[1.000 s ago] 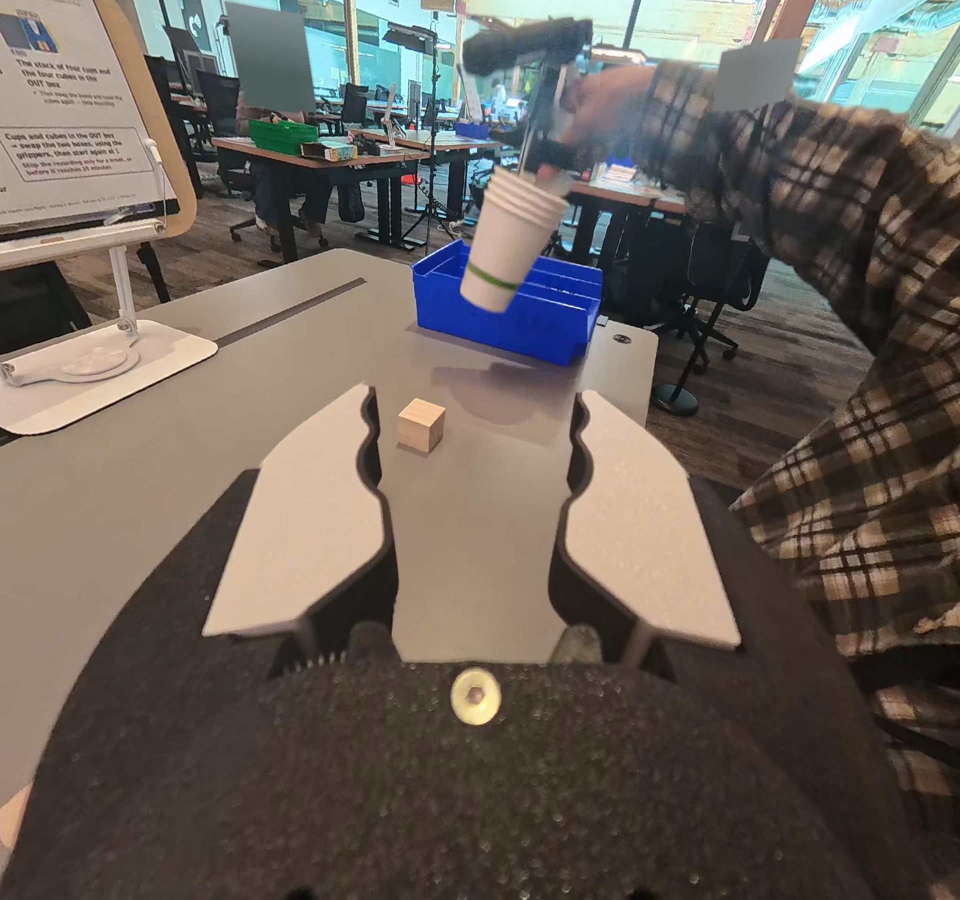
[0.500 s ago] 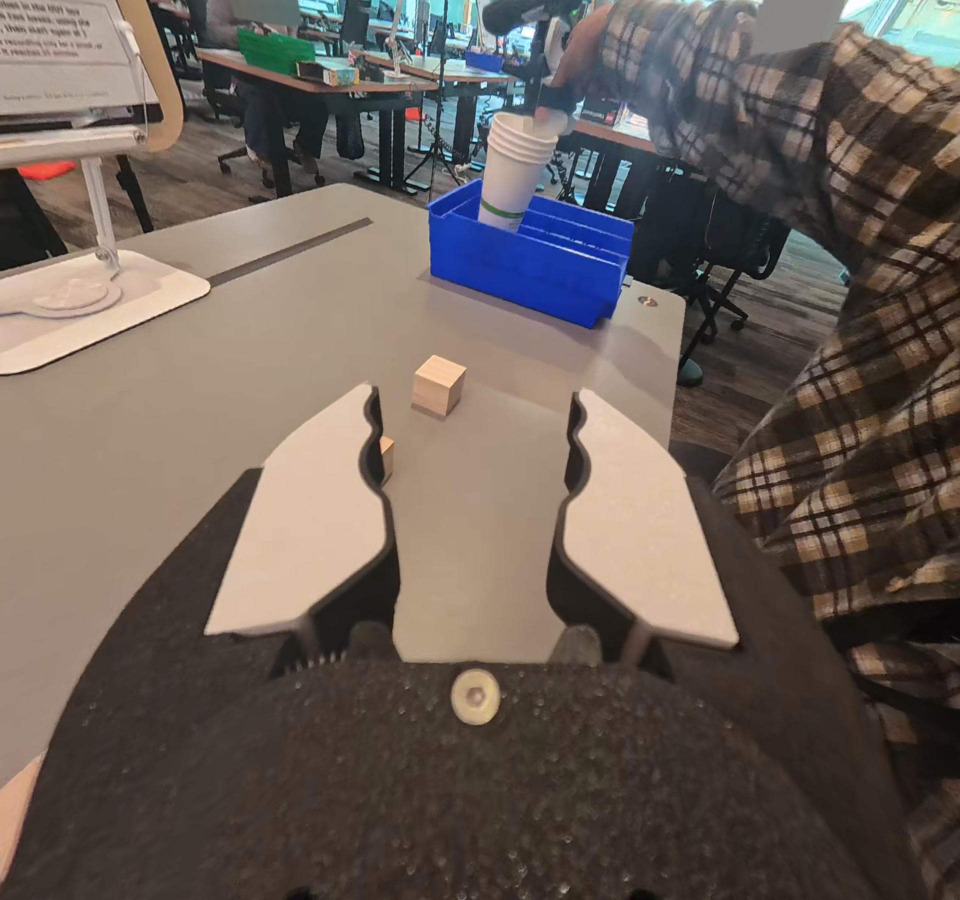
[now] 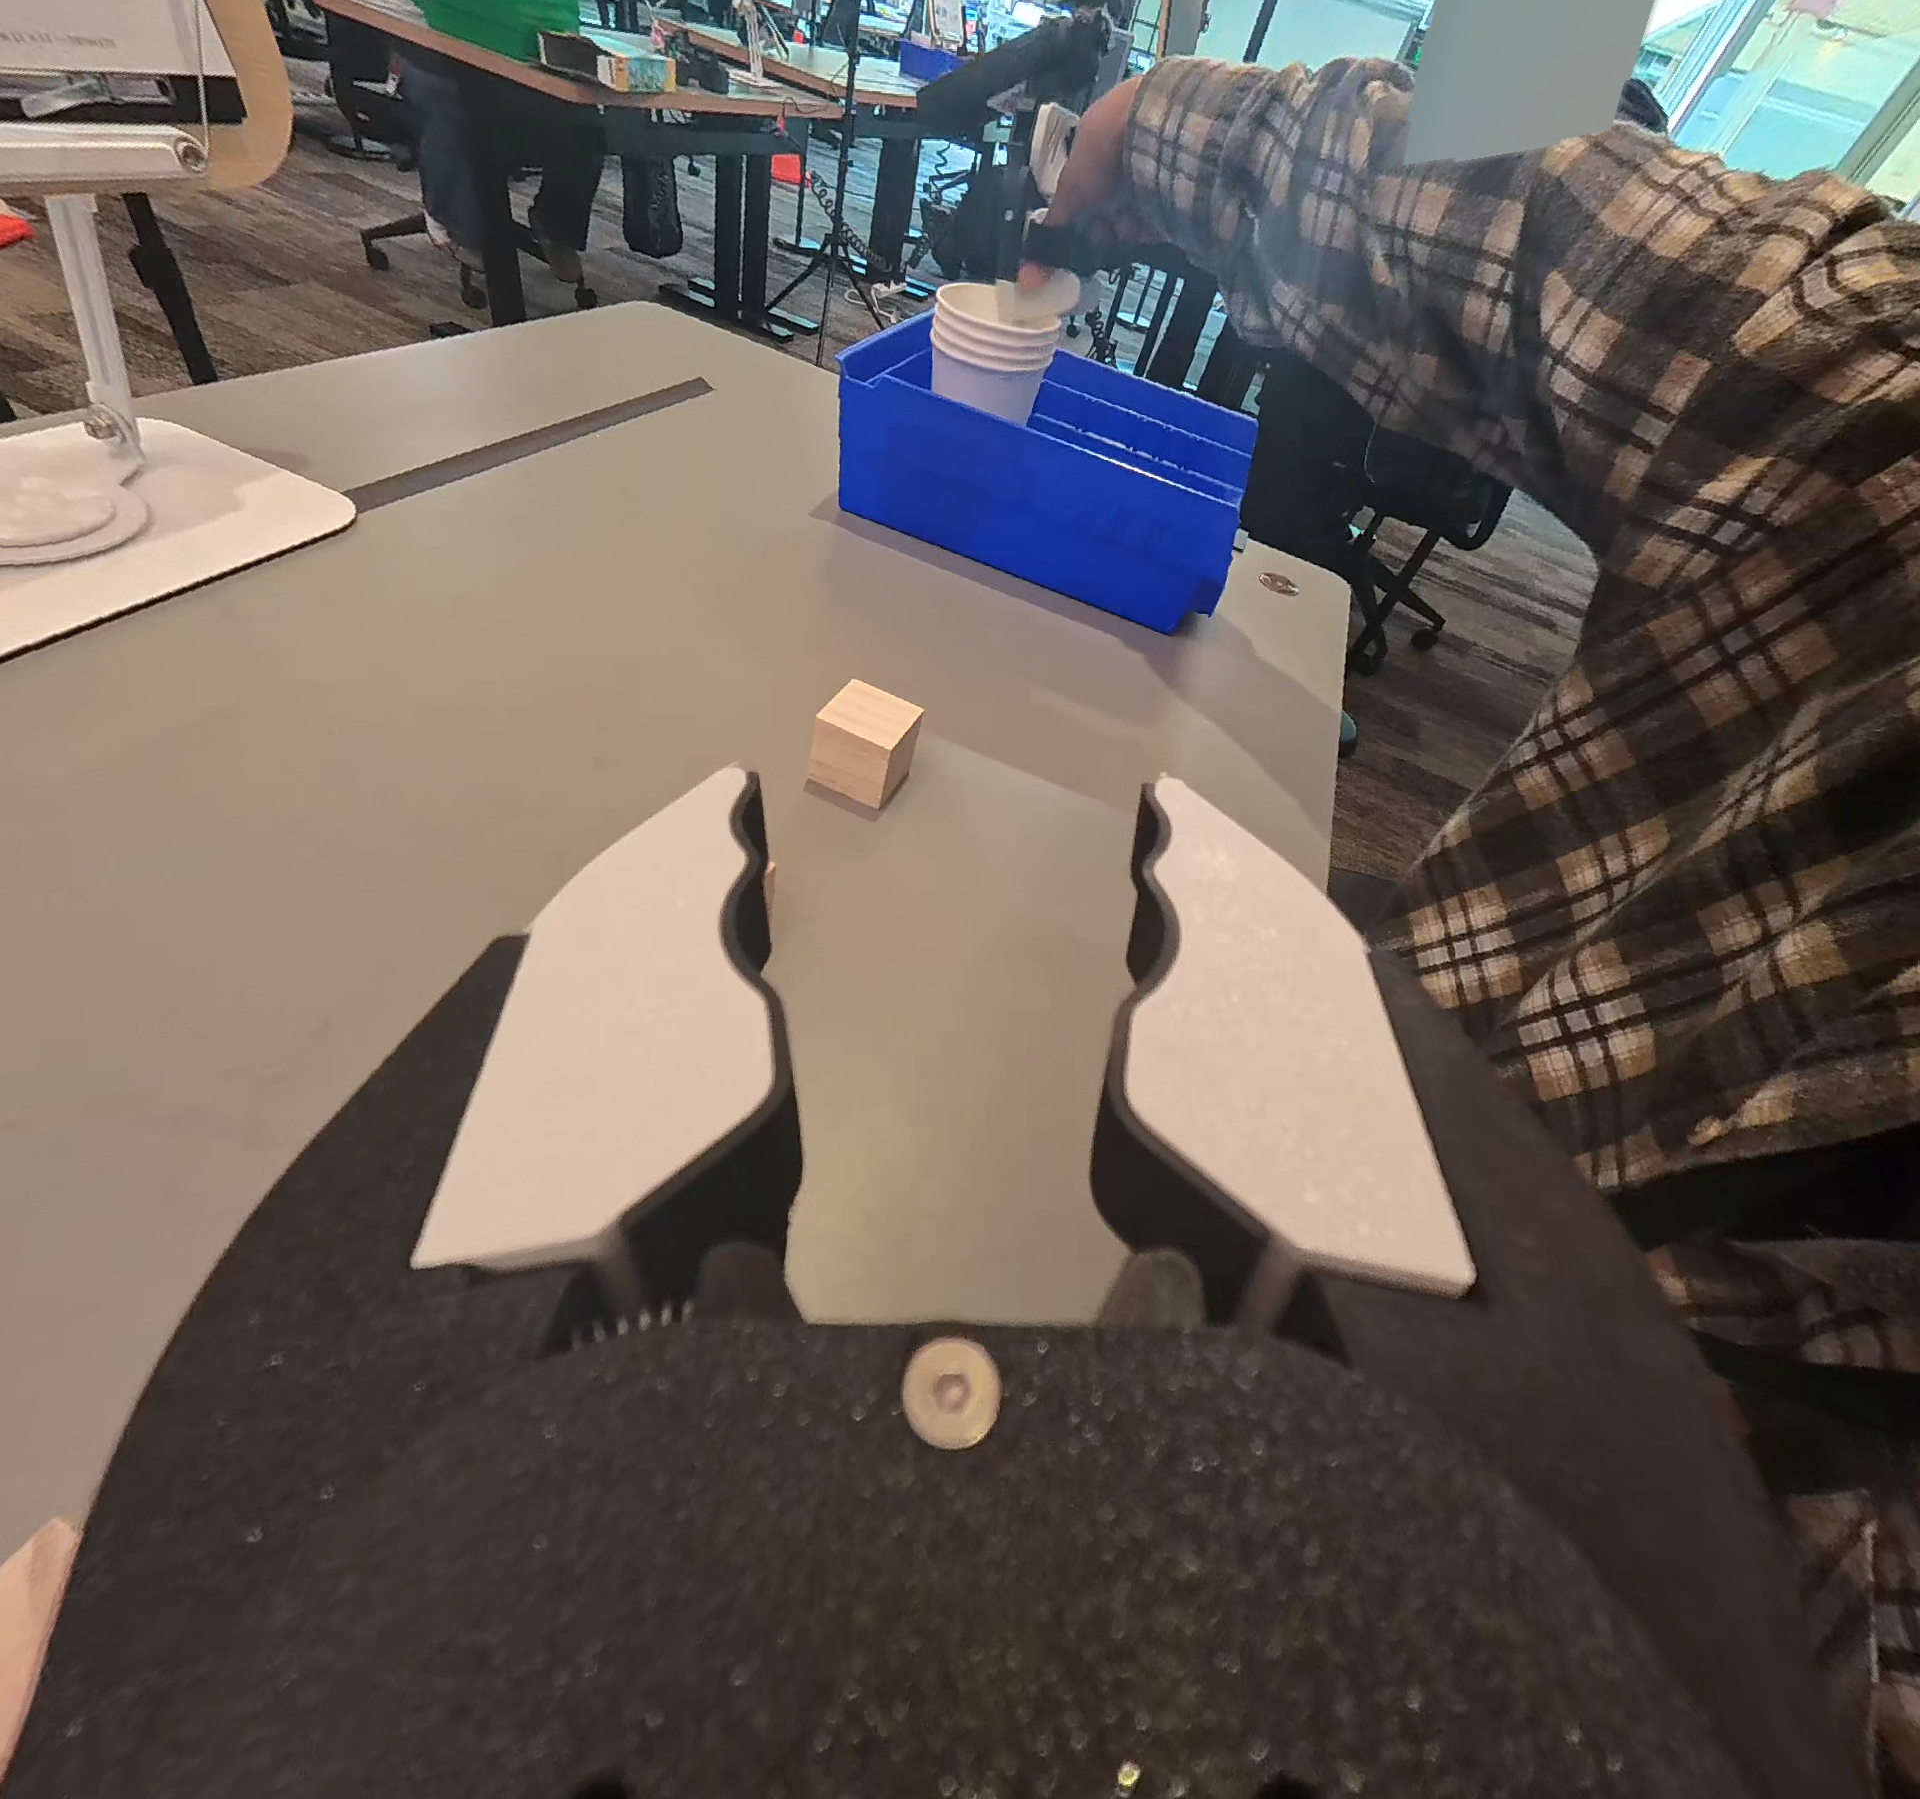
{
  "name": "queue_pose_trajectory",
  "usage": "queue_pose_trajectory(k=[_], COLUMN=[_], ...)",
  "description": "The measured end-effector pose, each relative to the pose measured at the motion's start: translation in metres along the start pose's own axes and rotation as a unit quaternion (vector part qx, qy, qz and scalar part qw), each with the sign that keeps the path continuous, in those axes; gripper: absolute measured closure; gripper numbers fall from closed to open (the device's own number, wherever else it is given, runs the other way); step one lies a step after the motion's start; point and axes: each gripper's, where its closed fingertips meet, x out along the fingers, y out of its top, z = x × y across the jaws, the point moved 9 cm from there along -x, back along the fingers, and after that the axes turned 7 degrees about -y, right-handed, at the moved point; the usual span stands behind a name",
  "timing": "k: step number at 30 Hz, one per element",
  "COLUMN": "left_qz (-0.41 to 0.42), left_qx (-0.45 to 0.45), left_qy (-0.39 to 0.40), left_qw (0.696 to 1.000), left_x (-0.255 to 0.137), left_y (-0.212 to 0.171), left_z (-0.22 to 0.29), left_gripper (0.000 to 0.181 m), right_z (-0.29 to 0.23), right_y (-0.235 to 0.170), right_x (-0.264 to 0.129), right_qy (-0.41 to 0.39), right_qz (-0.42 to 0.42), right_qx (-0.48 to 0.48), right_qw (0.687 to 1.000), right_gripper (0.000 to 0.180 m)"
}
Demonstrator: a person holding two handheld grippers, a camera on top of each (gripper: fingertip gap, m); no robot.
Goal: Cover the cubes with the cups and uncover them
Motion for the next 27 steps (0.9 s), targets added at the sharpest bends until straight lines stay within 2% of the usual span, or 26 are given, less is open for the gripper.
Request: queue_pose_trajectory(k=[4,10,14,19,24,27], left_qz=[0.002,0.014,0.017,0.025,0.032,0.03], left_qx=[0.005,0.024,0.045,0.057,0.066,0.075], left_qy=[-0.001,-0.003,0.013,0.03,0.031,0.038], left_qw=[1.0,1.0,0.999,0.998,0.997,0.996], left_x=[-0.005,-0.016,-0.028,-0.042,-0.053,-0.058], left_y=[0.003,0.012,0.018,0.022,0.026,0.027], left_z=[0.005,0.02,0.03,0.038,0.047,0.051], left_gripper=[0.114,0.114,0.114,0.113,0.113,0.113], right_z=[0.002,-0.002,-0.02,-0.075,-0.141,-0.18], right_y=[-0.007,-0.029,-0.052,-0.084,-0.113,-0.126], right_x=[-0.008,-0.059,-0.103,-0.145,-0.152,-0.141], right_qy=[-0.024,-0.064,-0.067,-0.087,-0.12,-0.139], right_qz=[0.019,0.102,0.165,0.235,0.282,0.302], right_qx=[0.0,-0.006,-0.023,-0.129,-0.276,-0.37], right_qw=[1.0,0.993,0.984,0.96,0.911,0.868], right_gripper=[0.113,0.087,0.085,0.086,0.088,0.088])
